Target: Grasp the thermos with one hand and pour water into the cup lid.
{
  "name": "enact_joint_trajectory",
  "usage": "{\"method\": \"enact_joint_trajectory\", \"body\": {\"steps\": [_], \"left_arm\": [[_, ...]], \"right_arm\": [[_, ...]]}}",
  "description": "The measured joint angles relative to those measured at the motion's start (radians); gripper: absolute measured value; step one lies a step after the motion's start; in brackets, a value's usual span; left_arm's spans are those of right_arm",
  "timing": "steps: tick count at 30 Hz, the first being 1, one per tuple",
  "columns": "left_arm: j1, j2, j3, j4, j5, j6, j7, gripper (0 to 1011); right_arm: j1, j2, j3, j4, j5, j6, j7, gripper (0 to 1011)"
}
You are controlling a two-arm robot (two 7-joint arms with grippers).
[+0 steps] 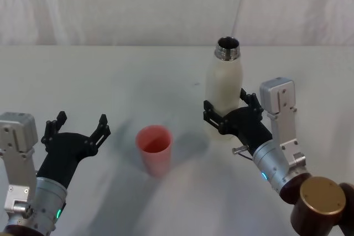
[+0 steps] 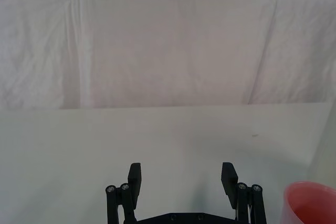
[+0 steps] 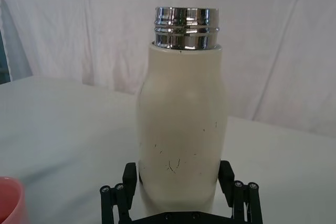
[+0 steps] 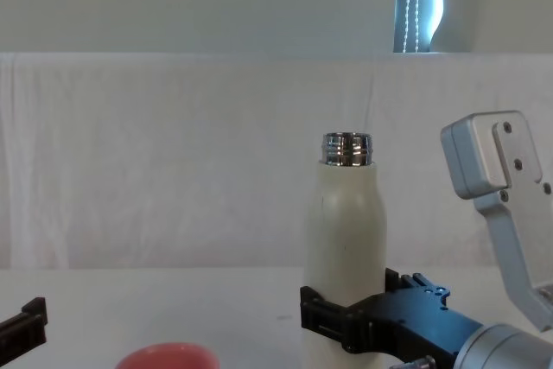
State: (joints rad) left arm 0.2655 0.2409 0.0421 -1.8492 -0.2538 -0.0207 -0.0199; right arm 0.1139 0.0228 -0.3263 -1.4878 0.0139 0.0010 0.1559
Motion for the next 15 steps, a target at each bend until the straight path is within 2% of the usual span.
{"method": "enact_joint_trajectory", "body": {"steps": [15], "left_arm": [[0.000, 0.000, 0.000, 0.000, 0.000, 0.000, 0.000, 1001]], "right_arm": [[0.041, -0.019, -0.004, 0.063, 0.025, 0.006, 0.010, 1000]]}}
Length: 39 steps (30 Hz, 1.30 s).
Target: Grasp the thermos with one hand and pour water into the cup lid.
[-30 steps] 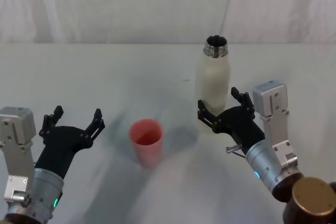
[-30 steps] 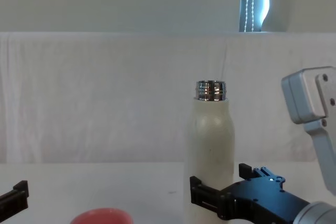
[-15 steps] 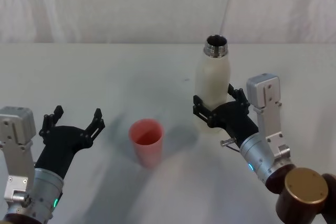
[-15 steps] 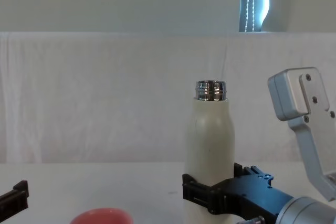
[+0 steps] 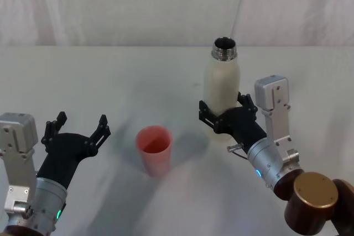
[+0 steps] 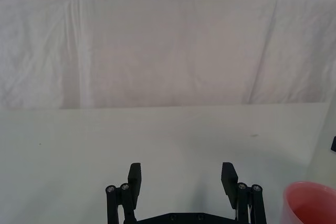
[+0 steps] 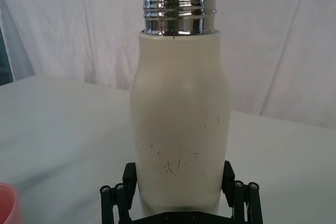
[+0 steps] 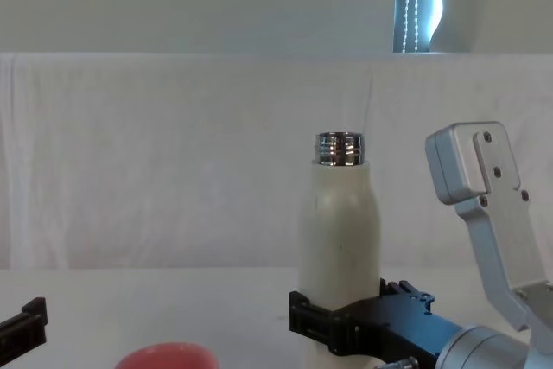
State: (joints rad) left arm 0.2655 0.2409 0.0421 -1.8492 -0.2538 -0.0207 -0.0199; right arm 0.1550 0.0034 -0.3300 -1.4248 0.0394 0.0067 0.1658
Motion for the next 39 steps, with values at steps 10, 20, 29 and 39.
{"method": "enact_joint_trajectory", "body": {"steps": [10, 20, 29, 39], "left_arm": [[0.000, 0.000, 0.000, 0.000, 0.000, 0.000, 0.000, 1001], [0.000, 0.000, 0.000, 0.000, 0.000, 0.000, 0.000, 1001], [0.000, 0.000, 0.000, 0.000, 0.000, 0.000, 0.000, 1001], [0.000, 0.000, 0.000, 0.000, 0.000, 0.000, 0.000, 1001]], "right_arm": [[0.008, -0.002, 0.004, 0.019, 0.033, -0.009, 0.015, 964], [-0.009, 0.000, 0.015, -0.026, 0.051, -0.003, 0.003, 951], [-0.040, 0.020, 0.010, -0.115, 0.048, 0.015, -0.002, 951], [-0.046, 0.025, 0.007, -0.132, 0.036, 0.022, -0.014, 951]]}}
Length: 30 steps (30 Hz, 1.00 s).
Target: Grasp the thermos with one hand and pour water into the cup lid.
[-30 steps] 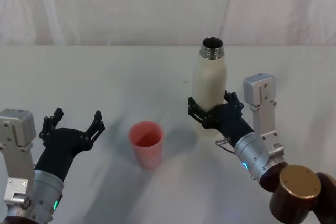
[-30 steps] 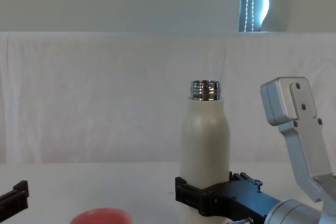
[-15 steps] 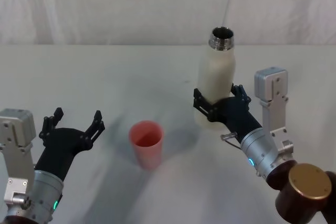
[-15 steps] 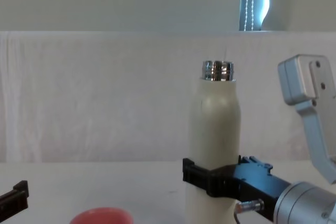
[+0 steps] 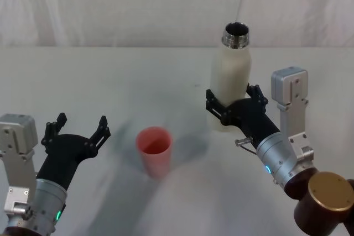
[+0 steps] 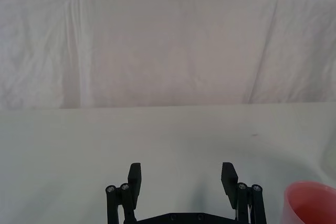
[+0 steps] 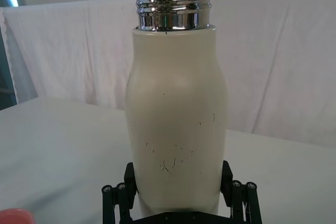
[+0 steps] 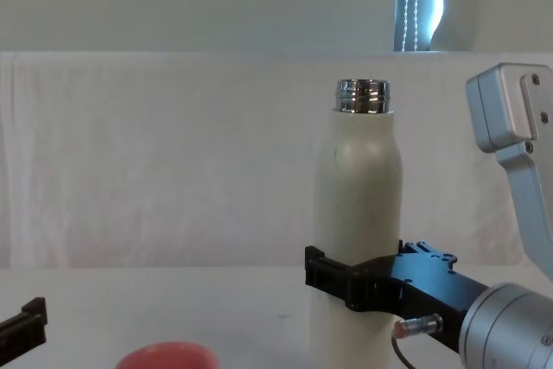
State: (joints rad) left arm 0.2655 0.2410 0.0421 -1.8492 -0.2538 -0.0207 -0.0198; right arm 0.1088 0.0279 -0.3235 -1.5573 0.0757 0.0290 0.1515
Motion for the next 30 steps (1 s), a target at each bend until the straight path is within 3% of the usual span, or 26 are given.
{"method": "enact_joint_trajectory", "body": {"steps": [30], "left_arm": [[0.000, 0.000, 0.000, 0.000, 0.000, 0.000, 0.000, 1001]], "right_arm": [[0.004, -0.002, 0.002, 0.008, 0.005, -0.005, 0.005, 951]]}}
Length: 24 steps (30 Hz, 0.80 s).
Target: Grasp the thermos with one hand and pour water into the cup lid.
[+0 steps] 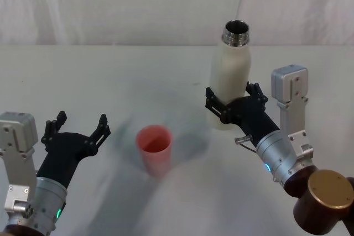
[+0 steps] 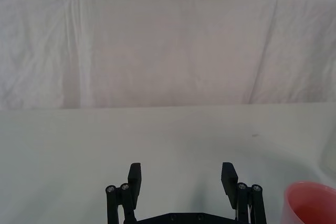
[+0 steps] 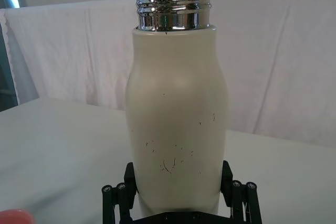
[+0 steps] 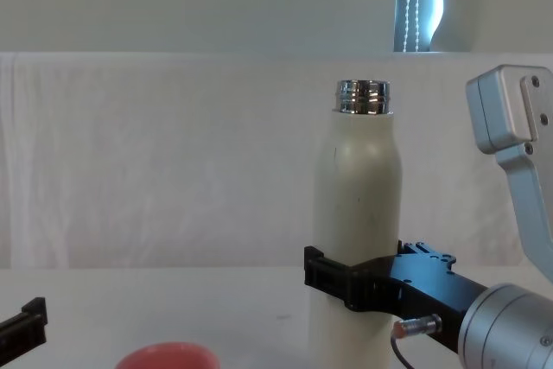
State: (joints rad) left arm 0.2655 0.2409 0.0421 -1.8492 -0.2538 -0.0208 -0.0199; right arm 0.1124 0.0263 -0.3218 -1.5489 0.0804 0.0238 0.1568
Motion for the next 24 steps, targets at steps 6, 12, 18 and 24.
{"method": "enact_joint_trajectory", "body": {"steps": [6, 12, 18, 24], "left_arm": [[0.000, 0.000, 0.000, 0.000, 0.000, 0.000, 0.000, 1001], [0.000, 0.000, 0.000, 0.000, 0.000, 0.000, 0.000, 1001], [0.000, 0.000, 0.000, 0.000, 0.000, 0.000, 0.000, 1001], [0.000, 0.000, 0.000, 0.000, 0.000, 0.000, 0.000, 1001]], "right_arm": [[0.000, 0.000, 0.000, 0.001, 0.000, 0.000, 0.001, 951], [0.000, 0.000, 0.000, 0.001, 0.000, 0.000, 0.001, 951], [0.001, 0.002, -0.002, 0.001, -0.003, -0.001, 0.001, 951], [0.007, 0.032, -0.036, -0.006, -0.076, -0.009, -0.004, 951]]}}
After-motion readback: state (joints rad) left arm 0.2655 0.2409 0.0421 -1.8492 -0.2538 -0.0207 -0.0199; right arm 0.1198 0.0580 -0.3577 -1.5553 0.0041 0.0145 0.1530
